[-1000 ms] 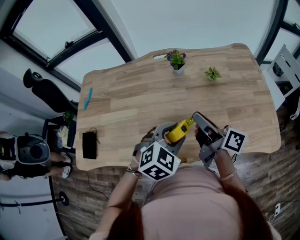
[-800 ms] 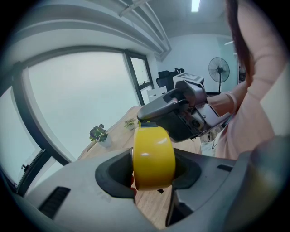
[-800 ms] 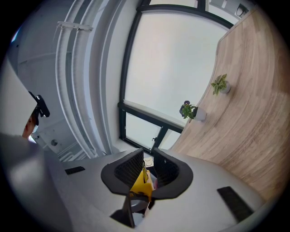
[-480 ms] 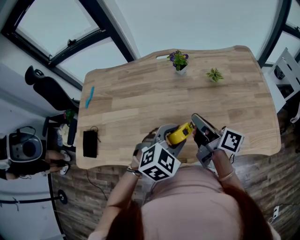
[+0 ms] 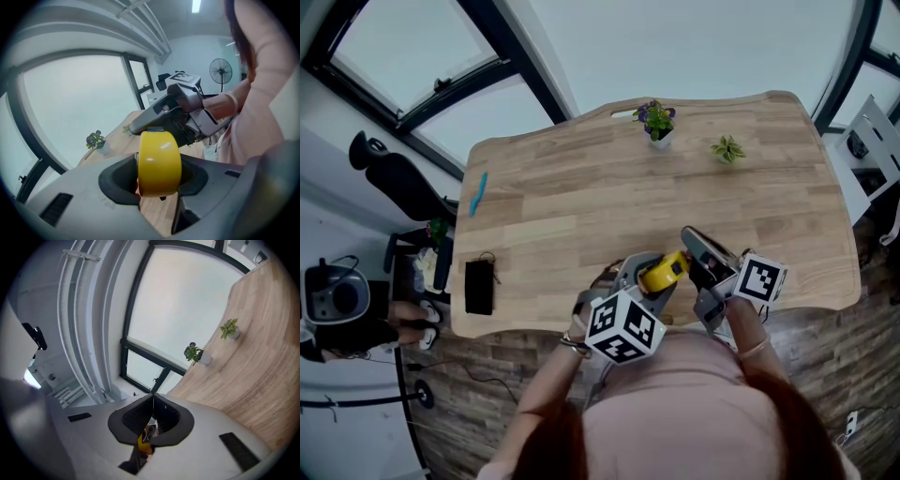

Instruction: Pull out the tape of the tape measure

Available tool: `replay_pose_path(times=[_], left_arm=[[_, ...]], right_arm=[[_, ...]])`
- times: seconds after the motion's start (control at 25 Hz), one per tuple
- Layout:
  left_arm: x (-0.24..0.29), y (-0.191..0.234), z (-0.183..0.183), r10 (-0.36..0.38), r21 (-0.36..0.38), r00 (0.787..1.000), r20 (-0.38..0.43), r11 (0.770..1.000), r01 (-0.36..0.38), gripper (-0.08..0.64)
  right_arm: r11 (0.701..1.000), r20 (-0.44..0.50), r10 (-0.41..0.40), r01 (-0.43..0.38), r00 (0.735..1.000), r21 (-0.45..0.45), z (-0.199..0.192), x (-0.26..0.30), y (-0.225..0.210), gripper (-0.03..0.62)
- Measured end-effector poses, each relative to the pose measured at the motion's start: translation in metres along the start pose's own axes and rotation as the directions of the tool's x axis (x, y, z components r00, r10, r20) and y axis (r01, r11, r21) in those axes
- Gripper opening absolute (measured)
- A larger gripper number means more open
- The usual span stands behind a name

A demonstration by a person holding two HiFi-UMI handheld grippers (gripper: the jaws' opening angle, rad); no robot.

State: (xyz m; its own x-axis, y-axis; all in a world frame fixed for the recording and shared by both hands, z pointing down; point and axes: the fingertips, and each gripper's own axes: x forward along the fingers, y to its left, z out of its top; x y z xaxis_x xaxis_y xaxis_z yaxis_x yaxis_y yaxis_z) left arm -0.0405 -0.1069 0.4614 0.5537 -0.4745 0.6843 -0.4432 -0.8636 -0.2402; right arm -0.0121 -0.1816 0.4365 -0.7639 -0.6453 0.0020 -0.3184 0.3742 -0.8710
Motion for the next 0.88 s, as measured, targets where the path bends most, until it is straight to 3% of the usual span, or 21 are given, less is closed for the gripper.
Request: replay_pose_path(times=[0.32,0.52,0.88], left_arm=[[-0.004,0.012,-0.003,0.030,-0.089,0.999,0.027,0.996,-0.027,0.170],[-0.009,0.019,-0.004,0.060,-0.158,0.997,0.048,0.986,-0.052,0.170],[-0.026,0.026,-0.001,0.136,-0.270,0.984,0.116,0.958,-0.101,0.170]], right_arm=[[0.992,0.009,-0.083,0.084,0.996,-0.092,0.004,-0.008,-0.006,-0.002],[0.961,0.008,-0.127,0.125,0.992,-0.245,0.007,-0.010,-0.002,-0.002],[0.906,0.028,-0.161,0.159,0.987,-0.393,0.010,-0.023,0.015,-0.002]])
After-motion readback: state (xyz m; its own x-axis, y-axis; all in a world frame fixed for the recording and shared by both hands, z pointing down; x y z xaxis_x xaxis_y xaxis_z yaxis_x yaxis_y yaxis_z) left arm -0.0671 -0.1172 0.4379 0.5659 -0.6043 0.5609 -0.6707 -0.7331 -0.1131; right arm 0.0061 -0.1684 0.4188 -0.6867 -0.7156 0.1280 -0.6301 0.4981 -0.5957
